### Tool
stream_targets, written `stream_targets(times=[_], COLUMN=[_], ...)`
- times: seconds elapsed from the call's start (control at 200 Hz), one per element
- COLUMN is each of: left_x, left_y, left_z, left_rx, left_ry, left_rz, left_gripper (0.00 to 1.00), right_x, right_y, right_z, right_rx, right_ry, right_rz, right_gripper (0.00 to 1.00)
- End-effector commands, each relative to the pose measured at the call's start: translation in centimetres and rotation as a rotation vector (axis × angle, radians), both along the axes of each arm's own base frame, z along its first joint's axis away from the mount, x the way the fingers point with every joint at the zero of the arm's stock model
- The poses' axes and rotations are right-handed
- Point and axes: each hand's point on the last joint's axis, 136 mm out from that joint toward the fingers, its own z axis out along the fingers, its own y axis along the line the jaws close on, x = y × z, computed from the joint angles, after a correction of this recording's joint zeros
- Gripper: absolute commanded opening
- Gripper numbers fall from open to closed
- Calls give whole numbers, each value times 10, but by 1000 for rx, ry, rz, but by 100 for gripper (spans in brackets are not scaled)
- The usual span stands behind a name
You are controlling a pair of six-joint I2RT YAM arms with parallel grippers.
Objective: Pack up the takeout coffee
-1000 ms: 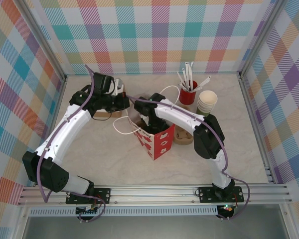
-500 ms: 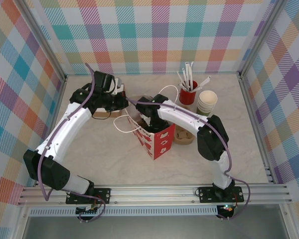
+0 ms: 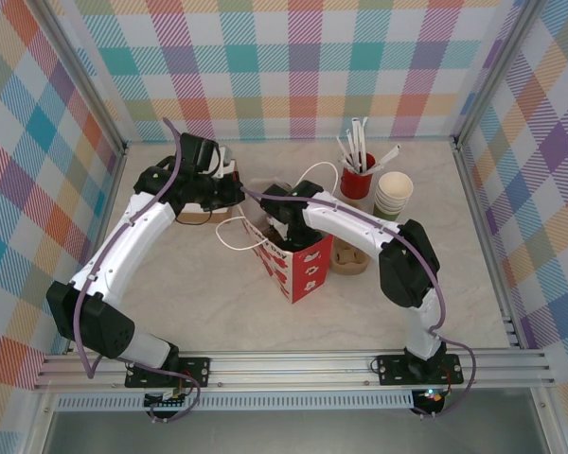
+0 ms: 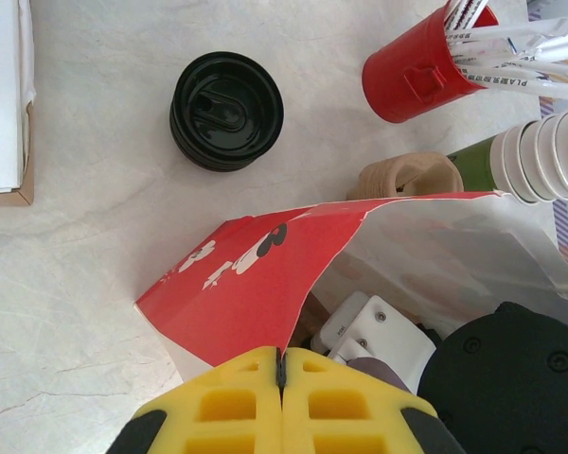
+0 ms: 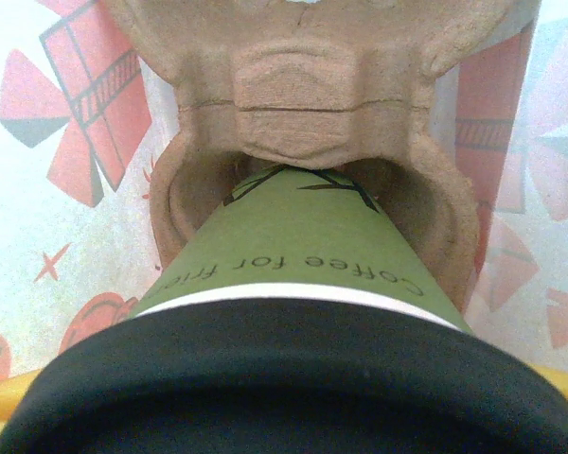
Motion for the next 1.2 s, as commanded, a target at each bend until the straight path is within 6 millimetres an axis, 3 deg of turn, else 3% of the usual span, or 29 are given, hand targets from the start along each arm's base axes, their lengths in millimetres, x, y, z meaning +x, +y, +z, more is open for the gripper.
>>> stream_targets(times=[0.0, 0.56, 0.605, 1.195], left_x=[1, -2, -3, -6], left_y=[2, 0, 0, 1], left_z=[4, 7, 8, 10], left_rx=[21, 19, 21, 26], left_ry=[-15, -26, -31, -42], left_rz=[-11, -34, -40, -60], left_gripper=[0, 0, 0, 0], right_x=[2, 4, 5, 14], right_y=[0, 8, 9, 9], right_z=[23, 43, 45, 79], right_rx=[39, 101, 105, 123], right_ry=[-40, -71, -72, -137], right_rz=[3, 0, 0, -3], right_gripper=[82, 91, 100, 100])
